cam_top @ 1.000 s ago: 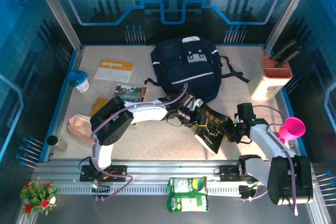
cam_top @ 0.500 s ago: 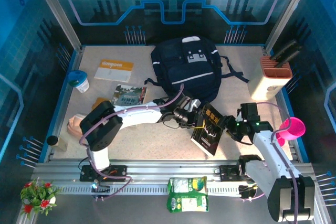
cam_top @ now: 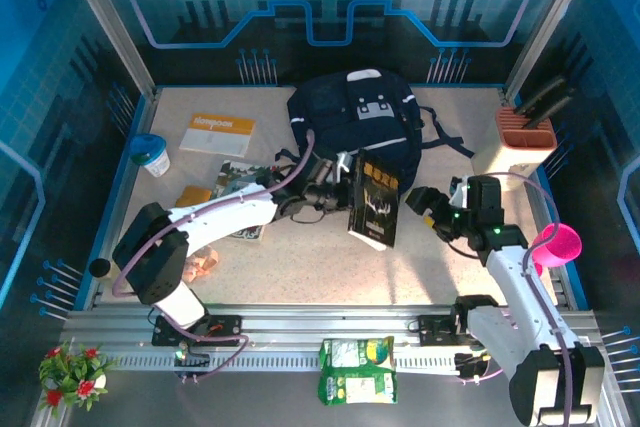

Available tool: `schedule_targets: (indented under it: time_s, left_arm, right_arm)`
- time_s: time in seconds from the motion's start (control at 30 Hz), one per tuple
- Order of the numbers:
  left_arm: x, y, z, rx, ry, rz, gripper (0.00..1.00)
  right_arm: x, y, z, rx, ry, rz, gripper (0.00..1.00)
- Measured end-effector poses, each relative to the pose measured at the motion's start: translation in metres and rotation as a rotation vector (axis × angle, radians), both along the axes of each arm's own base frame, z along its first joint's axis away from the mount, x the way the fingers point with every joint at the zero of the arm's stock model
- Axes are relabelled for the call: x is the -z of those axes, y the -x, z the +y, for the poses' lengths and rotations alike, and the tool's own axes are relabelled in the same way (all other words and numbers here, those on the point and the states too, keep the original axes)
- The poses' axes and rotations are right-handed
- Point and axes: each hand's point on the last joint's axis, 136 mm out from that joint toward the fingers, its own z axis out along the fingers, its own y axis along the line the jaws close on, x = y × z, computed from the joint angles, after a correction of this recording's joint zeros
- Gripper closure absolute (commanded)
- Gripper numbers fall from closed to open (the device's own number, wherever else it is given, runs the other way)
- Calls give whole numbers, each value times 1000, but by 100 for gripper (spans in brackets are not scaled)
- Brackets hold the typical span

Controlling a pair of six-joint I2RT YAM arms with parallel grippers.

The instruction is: Pack books, pencil case, and school supplies into a backpack

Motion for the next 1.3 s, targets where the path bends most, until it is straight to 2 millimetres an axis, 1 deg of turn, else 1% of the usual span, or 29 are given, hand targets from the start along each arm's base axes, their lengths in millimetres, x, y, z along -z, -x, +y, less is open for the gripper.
schedule_targets:
  time_s: [0.07,0.17,0.23,0.3,0.33,0.5,0.73,0.87,1.13,1.2,1.23,1.3]
  left_arm:
    - [-15,-20,13,-68,40,-30,88]
    - [-33,-42,31,-163,115,-61,88]
    - [-42,-52,41,-216,166,-68,88]
    - [-49,-60,45,-263,225,-68,88]
    - [-51,-64,47,-284,254,-65,88]
    - [-59,-73,52,-363,385,-47,88]
    - [-80,-81,55,-429,539,-60,88]
    - [-90,-84,57,-445,585,-73,88]
    - [-88,-85,60,-470,607,-58,87]
    - [-89,-85,60,-471,612,-59,87]
    - [-90,-85,60,-470,617,-61,87]
    - [-91,-86,60,-473,622,-58,85]
  right_arm:
    - [-8,-7,7,-8,-51,-22,8]
    - [-20,-18,21,-18,-132,-45,5]
    - [-29,-24,33,-27,-194,-57,4]
    - [-37,-28,44,-32,-248,-74,2]
    - [-40,-30,50,-34,-278,-82,0]
    - [-58,-38,79,-36,-392,-98,0]
    - [-64,-49,112,0,-493,-83,1]
    - [-67,-60,120,27,-530,-108,5]
    - [-71,-80,125,76,-578,-161,21]
    - [-76,-85,126,80,-587,-181,29]
    - [-78,-88,126,85,-591,-191,37]
    - [-84,-92,126,89,-599,-212,48]
